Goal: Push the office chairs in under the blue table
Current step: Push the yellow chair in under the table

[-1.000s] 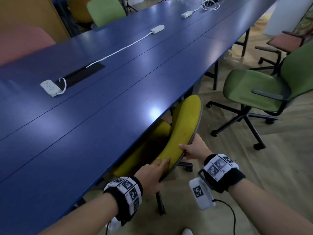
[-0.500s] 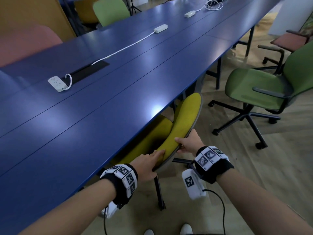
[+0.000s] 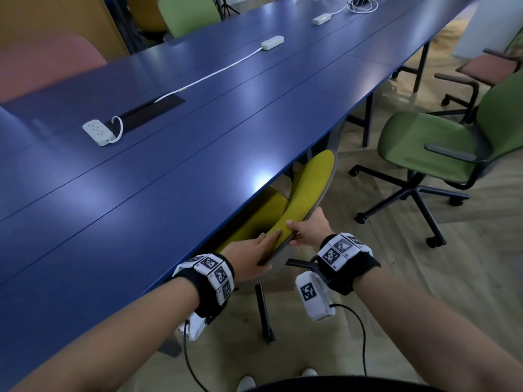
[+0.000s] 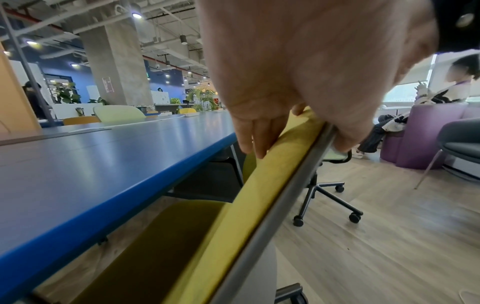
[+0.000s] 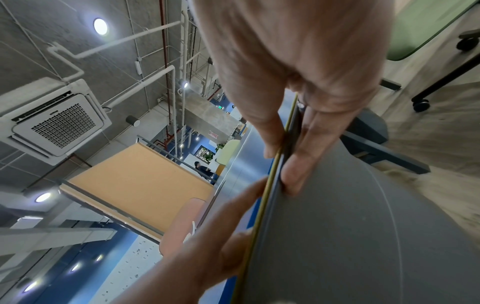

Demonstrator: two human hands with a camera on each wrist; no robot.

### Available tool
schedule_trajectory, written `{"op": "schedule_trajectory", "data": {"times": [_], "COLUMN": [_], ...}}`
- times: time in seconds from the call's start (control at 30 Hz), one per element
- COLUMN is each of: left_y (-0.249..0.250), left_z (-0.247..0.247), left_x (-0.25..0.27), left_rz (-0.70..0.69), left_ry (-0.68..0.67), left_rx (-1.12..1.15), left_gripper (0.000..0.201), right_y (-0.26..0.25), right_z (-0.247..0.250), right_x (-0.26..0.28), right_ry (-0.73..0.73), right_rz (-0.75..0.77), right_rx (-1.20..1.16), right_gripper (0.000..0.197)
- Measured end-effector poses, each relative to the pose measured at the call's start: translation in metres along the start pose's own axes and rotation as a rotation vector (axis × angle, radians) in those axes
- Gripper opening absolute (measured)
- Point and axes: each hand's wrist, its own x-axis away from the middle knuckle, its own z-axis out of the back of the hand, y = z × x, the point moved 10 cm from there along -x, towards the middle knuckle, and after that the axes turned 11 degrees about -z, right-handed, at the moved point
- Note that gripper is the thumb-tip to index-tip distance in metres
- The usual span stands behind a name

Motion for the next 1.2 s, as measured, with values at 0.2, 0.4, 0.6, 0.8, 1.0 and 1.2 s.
{"op": "schedule_trajectory", "data": {"times": [0.2,0.4,0.6,0.8,1.0,1.2], "left_y": [-0.007,-0.028,-0.055,-0.077,-0.060,-0.003], "left_z": [0.015,0.027,0.030,0.018,0.045,0.089], "left_x": [-0.021,-0.030,-0.022,-0.015,-0.048,-0.110], "left_rz": [-0.004,0.035,0.091,0.146,0.133,-0.051], "left_ry": [0.070,0.095,0.103,0.023,0.162,0.303], "left_rx": [-0.039,-0.034,0.073,0.131,0.177,0.055], "left_gripper": [0.074,0.071,0.069,0.079,0.067,0.050], "right_y": [-0.008,-0.020,-0.020,-0.021,-0.047,-0.066], "right_z": [-0.011,-0.026,-0.050,-0.066,-0.013,0.068], "right_x": [-0.005,-0.017,-0.031,-0.035,-0.029,-0.036], "right_ry": [-0.022,-0.072,-0.155,-0.207,-0.118,0.066], "right_rz": [0.004,0.012,-0.012,-0.007,0.241,0.320], "right_rx": [-0.004,-0.035,-0.089,-0.054,0.413,0.562], "right_gripper": [0.042,0.041,0.044,0.049,0.043,0.049]}}
